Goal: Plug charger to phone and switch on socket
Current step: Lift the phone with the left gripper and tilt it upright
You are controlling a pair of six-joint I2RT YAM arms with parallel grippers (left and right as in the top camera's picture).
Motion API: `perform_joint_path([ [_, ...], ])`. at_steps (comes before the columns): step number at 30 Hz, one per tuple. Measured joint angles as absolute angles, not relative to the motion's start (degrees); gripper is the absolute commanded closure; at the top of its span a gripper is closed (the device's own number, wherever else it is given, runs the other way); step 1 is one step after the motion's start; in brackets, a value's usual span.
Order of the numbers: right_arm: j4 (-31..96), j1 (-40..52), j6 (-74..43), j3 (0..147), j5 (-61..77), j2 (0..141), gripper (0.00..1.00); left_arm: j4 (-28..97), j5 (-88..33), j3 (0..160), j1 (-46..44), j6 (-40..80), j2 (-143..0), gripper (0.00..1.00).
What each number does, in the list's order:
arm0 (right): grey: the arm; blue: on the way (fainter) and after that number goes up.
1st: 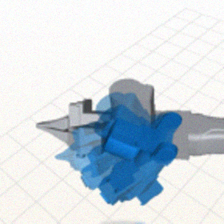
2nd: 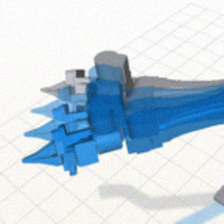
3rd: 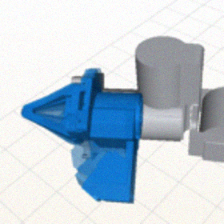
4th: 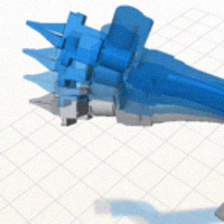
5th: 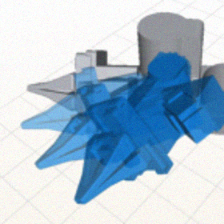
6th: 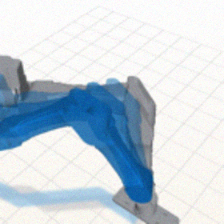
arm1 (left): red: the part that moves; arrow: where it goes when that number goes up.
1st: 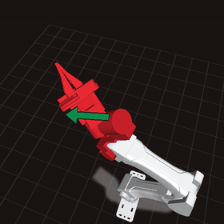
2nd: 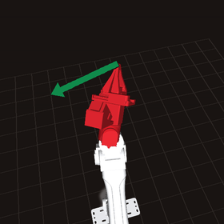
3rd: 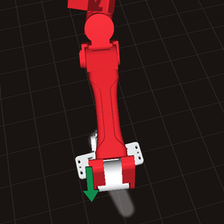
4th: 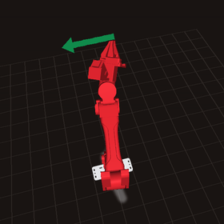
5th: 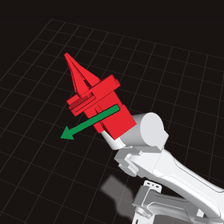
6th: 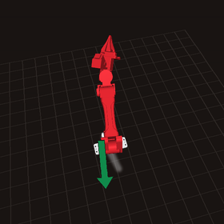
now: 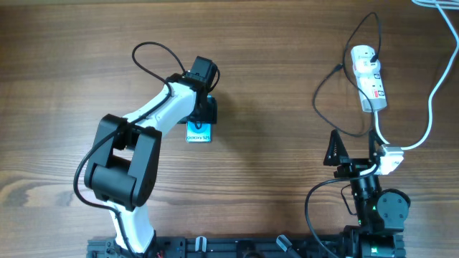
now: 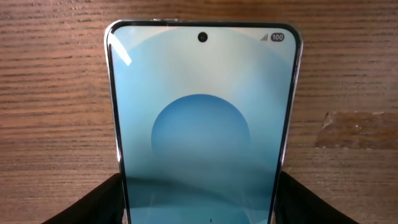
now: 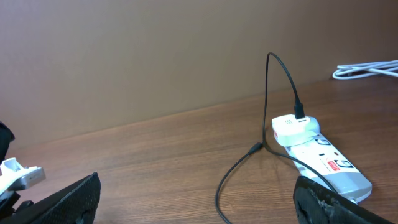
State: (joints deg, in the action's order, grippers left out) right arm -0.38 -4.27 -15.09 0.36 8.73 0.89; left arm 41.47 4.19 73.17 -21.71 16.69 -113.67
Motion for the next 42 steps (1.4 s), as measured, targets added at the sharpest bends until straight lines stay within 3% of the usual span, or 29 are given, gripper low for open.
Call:
perform_joint_path([
  [20,-0.38,-4.27,-15.09,0.36,8.73,0.89,0.0,49.43,-7.05,74.43,-21.71,23.53,-108.29,0.38],
  [42,-0.38,-4.27,-15.09,0.36,8.73,0.89,0.0,53.82,-30.44,74.76,-21.71,28.25,-107.11,0.39],
])
